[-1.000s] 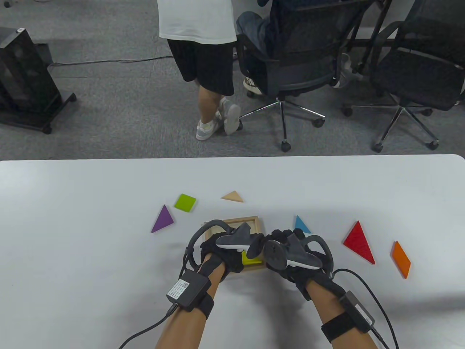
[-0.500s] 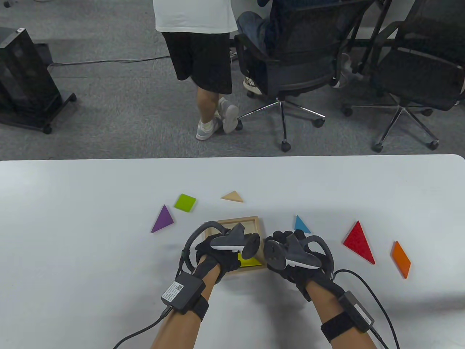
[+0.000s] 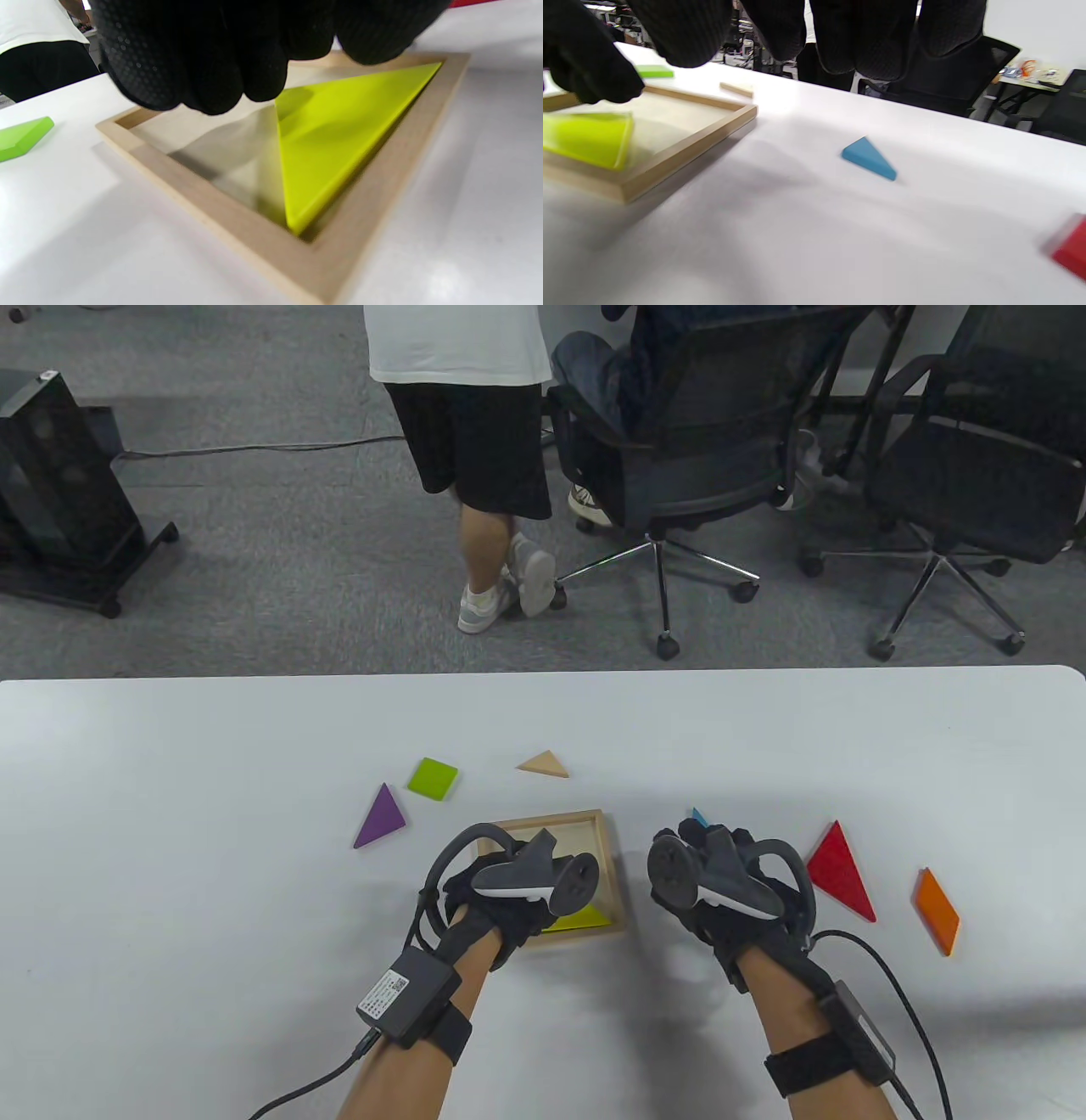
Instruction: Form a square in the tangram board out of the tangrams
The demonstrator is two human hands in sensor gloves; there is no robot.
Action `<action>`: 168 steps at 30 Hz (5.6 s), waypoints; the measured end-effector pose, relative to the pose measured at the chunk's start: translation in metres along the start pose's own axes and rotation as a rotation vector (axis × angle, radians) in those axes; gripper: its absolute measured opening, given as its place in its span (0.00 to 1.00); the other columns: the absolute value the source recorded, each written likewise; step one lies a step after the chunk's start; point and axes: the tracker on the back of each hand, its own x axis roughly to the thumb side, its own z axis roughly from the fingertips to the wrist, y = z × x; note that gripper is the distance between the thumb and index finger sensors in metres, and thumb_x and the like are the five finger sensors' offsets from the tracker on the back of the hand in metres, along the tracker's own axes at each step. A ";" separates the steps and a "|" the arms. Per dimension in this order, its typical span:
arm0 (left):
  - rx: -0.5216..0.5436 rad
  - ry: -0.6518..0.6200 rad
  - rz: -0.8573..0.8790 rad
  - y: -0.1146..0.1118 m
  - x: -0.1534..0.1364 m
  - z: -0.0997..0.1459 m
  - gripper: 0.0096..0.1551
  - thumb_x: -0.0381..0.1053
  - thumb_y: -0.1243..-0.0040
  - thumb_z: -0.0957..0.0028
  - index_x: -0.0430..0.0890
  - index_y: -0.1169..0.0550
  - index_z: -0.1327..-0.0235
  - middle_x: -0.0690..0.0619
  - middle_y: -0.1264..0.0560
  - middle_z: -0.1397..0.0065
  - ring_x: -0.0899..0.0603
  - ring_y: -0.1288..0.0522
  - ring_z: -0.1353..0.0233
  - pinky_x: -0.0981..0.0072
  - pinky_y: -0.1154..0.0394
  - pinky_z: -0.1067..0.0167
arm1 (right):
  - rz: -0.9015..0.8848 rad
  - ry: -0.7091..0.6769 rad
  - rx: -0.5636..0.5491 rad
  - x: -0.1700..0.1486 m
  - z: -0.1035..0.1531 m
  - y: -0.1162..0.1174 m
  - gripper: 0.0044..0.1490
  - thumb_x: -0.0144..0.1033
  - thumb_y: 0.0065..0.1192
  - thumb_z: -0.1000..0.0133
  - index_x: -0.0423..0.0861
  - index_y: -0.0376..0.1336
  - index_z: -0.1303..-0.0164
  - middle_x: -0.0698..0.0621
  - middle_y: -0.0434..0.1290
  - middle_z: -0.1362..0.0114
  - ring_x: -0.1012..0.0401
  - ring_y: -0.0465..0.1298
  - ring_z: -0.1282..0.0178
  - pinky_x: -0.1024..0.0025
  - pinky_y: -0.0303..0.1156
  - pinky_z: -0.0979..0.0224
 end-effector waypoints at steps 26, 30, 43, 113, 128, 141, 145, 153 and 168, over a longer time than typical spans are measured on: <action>0.094 -0.005 0.038 0.022 -0.005 0.019 0.39 0.60 0.41 0.45 0.46 0.32 0.22 0.42 0.22 0.28 0.30 0.18 0.38 0.48 0.17 0.44 | -0.041 0.397 0.143 -0.129 0.017 -0.004 0.51 0.52 0.65 0.46 0.56 0.46 0.14 0.37 0.53 0.11 0.36 0.65 0.19 0.32 0.64 0.21; 0.092 -0.005 0.044 0.022 -0.005 0.020 0.39 0.60 0.41 0.45 0.46 0.32 0.21 0.42 0.23 0.28 0.30 0.18 0.38 0.48 0.17 0.44 | -0.044 0.425 0.211 -0.144 0.009 0.014 0.51 0.51 0.66 0.46 0.58 0.45 0.14 0.37 0.53 0.11 0.36 0.66 0.19 0.33 0.65 0.21; 0.064 -0.003 0.067 0.019 -0.008 0.018 0.41 0.61 0.42 0.45 0.46 0.33 0.20 0.41 0.23 0.27 0.30 0.18 0.37 0.47 0.17 0.44 | 0.010 0.415 0.391 -0.161 -0.015 0.058 0.54 0.49 0.71 0.48 0.63 0.44 0.16 0.39 0.55 0.12 0.39 0.66 0.18 0.37 0.64 0.19; 0.103 0.149 0.231 0.028 -0.063 0.053 0.44 0.63 0.43 0.45 0.45 0.36 0.18 0.38 0.23 0.27 0.28 0.19 0.37 0.45 0.18 0.43 | -0.301 0.001 0.060 0.065 -0.061 -0.016 0.55 0.46 0.78 0.52 0.56 0.48 0.20 0.34 0.60 0.21 0.40 0.75 0.31 0.35 0.68 0.23; 0.090 0.184 0.278 0.023 -0.075 0.055 0.44 0.63 0.43 0.45 0.45 0.37 0.18 0.38 0.24 0.27 0.28 0.19 0.37 0.45 0.18 0.43 | -0.262 0.057 0.141 0.096 -0.089 0.020 0.55 0.46 0.77 0.52 0.55 0.48 0.19 0.33 0.61 0.22 0.40 0.76 0.33 0.35 0.69 0.24; 0.074 0.213 0.331 0.017 -0.086 0.058 0.45 0.63 0.43 0.45 0.45 0.37 0.18 0.38 0.23 0.27 0.28 0.19 0.37 0.44 0.18 0.43 | -0.166 0.099 0.214 0.112 -0.102 0.030 0.54 0.49 0.75 0.50 0.55 0.47 0.19 0.32 0.60 0.22 0.42 0.75 0.35 0.35 0.68 0.25; 0.066 0.215 0.340 0.016 -0.087 0.057 0.45 0.63 0.43 0.45 0.45 0.37 0.18 0.38 0.23 0.27 0.28 0.19 0.37 0.44 0.18 0.43 | -0.115 0.113 0.244 0.117 -0.106 0.032 0.52 0.50 0.73 0.48 0.55 0.47 0.18 0.33 0.60 0.22 0.42 0.75 0.35 0.35 0.67 0.25; 0.054 0.214 0.357 0.014 -0.089 0.055 0.45 0.64 0.44 0.45 0.45 0.38 0.17 0.37 0.24 0.26 0.28 0.19 0.37 0.44 0.18 0.42 | -0.068 0.127 0.284 0.122 -0.112 0.033 0.51 0.50 0.71 0.47 0.55 0.48 0.18 0.32 0.60 0.22 0.42 0.75 0.36 0.35 0.67 0.25; 0.027 0.224 0.377 0.009 -0.092 0.054 0.45 0.64 0.44 0.45 0.45 0.38 0.17 0.37 0.24 0.26 0.28 0.19 0.37 0.44 0.18 0.43 | 0.010 0.131 0.332 0.121 -0.113 0.036 0.41 0.47 0.62 0.41 0.55 0.52 0.18 0.33 0.55 0.19 0.41 0.71 0.33 0.32 0.61 0.22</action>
